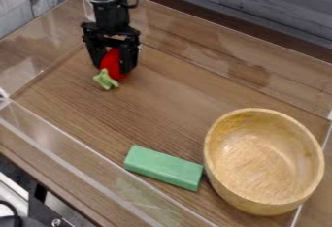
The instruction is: Move the red object to the left side of the table
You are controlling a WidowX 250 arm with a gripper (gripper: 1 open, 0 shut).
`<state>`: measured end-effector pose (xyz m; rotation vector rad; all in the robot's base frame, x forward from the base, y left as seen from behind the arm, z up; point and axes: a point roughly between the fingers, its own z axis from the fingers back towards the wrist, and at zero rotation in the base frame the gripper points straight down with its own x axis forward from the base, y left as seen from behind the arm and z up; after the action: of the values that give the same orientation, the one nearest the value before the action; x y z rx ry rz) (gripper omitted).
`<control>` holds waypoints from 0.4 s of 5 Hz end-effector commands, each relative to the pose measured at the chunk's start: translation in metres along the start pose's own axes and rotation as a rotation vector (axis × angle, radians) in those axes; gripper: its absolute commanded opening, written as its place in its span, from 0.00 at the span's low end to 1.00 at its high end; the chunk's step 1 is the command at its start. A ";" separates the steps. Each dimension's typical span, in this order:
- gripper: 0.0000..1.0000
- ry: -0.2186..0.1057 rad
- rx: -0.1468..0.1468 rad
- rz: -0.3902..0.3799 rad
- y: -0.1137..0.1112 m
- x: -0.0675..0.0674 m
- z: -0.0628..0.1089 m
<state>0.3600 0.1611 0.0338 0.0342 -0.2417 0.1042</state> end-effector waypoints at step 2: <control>1.00 -0.019 0.018 -0.007 -0.001 0.004 0.012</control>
<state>0.3552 0.1606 0.0302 0.0367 -0.2216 0.1117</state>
